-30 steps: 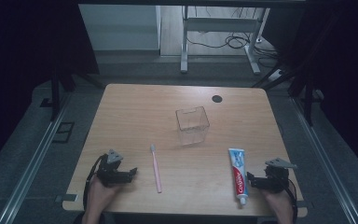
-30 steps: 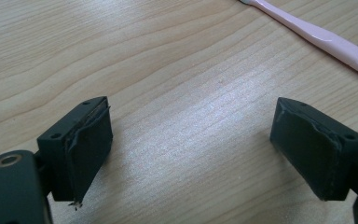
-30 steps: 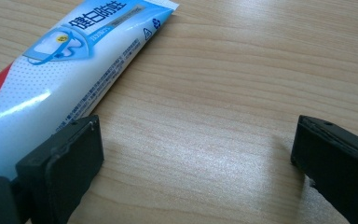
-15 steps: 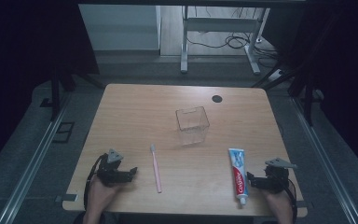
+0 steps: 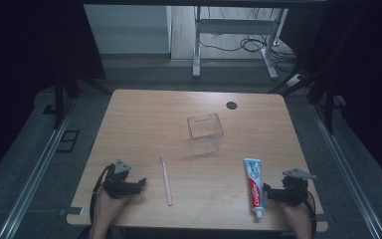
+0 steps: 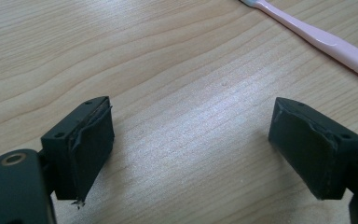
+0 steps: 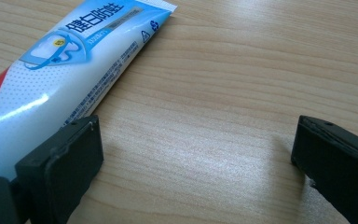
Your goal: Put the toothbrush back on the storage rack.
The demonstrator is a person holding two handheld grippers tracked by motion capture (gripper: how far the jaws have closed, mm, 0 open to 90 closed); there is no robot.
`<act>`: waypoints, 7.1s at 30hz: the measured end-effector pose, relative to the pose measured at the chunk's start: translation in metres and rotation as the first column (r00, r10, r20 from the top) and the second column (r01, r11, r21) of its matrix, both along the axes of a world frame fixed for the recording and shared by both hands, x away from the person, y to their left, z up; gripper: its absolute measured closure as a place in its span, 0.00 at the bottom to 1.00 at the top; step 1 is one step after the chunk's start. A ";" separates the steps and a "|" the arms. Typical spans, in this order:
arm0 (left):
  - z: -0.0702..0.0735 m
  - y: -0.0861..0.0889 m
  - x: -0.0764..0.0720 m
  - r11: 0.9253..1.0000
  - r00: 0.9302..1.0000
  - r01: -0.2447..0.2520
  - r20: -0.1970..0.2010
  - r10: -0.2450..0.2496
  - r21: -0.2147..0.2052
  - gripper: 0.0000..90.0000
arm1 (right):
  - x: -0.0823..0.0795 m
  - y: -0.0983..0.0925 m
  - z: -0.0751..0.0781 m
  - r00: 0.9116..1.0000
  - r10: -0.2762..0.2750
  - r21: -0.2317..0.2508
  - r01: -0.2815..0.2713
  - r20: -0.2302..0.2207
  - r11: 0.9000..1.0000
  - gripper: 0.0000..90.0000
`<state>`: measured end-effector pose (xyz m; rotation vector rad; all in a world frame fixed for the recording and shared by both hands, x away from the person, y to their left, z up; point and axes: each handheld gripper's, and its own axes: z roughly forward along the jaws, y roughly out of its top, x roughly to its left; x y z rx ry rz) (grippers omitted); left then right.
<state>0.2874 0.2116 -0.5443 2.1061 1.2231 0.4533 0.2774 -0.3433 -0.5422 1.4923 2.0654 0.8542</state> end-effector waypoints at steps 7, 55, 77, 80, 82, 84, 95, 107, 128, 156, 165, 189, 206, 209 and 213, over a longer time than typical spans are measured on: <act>0.003 -0.001 0.000 1.000 1.000 -0.003 -0.009 0.003 0.015 0.22 | 0.000 0.000 0.000 1.000 0.000 -0.001 0.000 0.001 1.000 0.02; 0.043 -0.059 -0.004 0.977 0.978 0.206 -0.016 -0.207 -0.053 0.92 | 0.000 0.000 0.000 1.000 0.000 0.000 0.000 0.000 1.000 0.02; 0.024 -0.102 -0.016 0.950 0.947 0.303 -0.090 -0.309 -0.076 0.99 | 0.000 0.000 0.000 1.000 0.001 -0.001 -0.001 0.002 1.000 0.02; 0.022 -0.104 -0.018 0.948 0.943 0.309 -0.104 -0.315 -0.074 0.99 | 0.000 0.000 0.000 1.000 0.000 0.000 0.000 0.000 1.000 0.02; 0.020 -0.105 -0.021 0.949 0.943 0.308 -0.110 -0.314 -0.070 0.99 | 0.000 0.000 0.000 1.000 0.000 0.000 0.000 0.000 1.000 0.02; 0.017 -0.104 -0.025 0.948 0.942 0.310 -0.115 -0.316 -0.068 0.99 | 0.000 0.000 0.000 1.000 0.001 0.000 -0.001 0.001 1.000 0.02; 0.017 -0.091 -0.032 0.956 0.948 0.292 -0.119 -0.294 -0.033 0.99 | 0.000 0.000 0.000 1.000 0.001 0.000 -0.001 0.001 1.000 0.02; 0.019 -0.071 -0.031 0.966 0.960 0.257 -0.116 -0.257 -0.015 0.99 | 0.000 0.000 0.000 1.000 0.001 0.000 -0.001 0.001 1.000 0.02; 0.030 -0.038 -0.018 0.979 0.968 0.203 -0.148 -0.202 -0.004 0.95 | 0.000 0.000 0.000 1.000 0.002 -0.001 -0.002 0.001 1.000 0.02; 0.041 -0.065 0.035 0.959 0.933 0.252 -0.296 -0.204 0.132 0.74 | 0.000 0.000 0.000 1.000 0.001 -0.001 -0.001 -0.001 1.000 0.02; 0.042 -0.080 0.053 0.943 0.907 0.283 -0.368 -0.204 0.174 0.74 | 0.000 0.000 0.000 1.000 0.001 -0.002 -0.001 0.000 1.000 0.02; 0.043 -0.093 0.065 0.933 0.885 0.285 -0.434 -0.169 0.219 0.88 | 0.001 0.000 0.000 1.000 0.008 -0.003 -0.008 -0.001 1.000 0.01; 0.069 -0.084 0.063 0.956 0.912 0.276 -0.341 -0.228 0.100 0.88 | 0.001 0.000 0.000 1.000 0.008 -0.003 -0.008 -0.001 1.000 0.01; 0.074 -0.083 0.063 0.957 0.915 0.277 -0.330 -0.234 0.090 0.88 | 0.001 0.000 0.000 1.000 0.008 -0.003 -0.008 -0.001 1.000 0.01; 0.082 -0.082 0.063 0.958 0.921 0.277 -0.305 -0.244 0.069 0.88 | 0.001 0.000 0.000 1.000 0.008 -0.003 -0.008 -0.001 1.000 0.01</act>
